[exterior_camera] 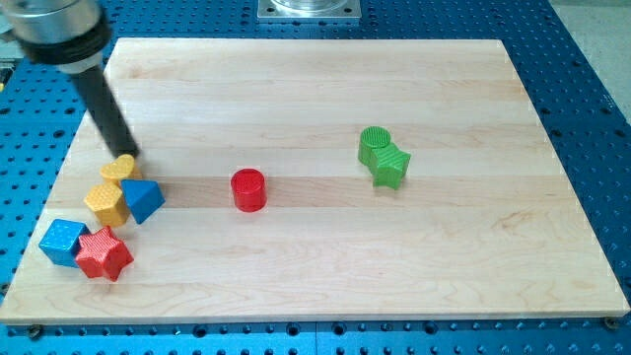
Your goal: Push the red circle left beside the green circle
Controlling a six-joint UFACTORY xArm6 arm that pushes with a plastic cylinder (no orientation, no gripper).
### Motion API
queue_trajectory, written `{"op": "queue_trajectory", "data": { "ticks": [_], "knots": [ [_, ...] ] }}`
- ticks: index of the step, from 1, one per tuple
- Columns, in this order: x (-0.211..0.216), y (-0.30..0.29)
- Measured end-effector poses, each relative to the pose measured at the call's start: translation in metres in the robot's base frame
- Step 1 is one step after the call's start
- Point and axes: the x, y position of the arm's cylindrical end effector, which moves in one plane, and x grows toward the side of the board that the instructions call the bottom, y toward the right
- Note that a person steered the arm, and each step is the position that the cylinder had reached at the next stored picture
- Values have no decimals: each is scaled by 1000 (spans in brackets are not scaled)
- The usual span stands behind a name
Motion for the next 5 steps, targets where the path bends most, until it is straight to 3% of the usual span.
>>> {"op": "queue_trajectory", "data": {
  "ticks": [2, 3, 4, 5],
  "knots": [
    [71, 6],
    [53, 51],
    [68, 63],
    [96, 30]
  ]
}}
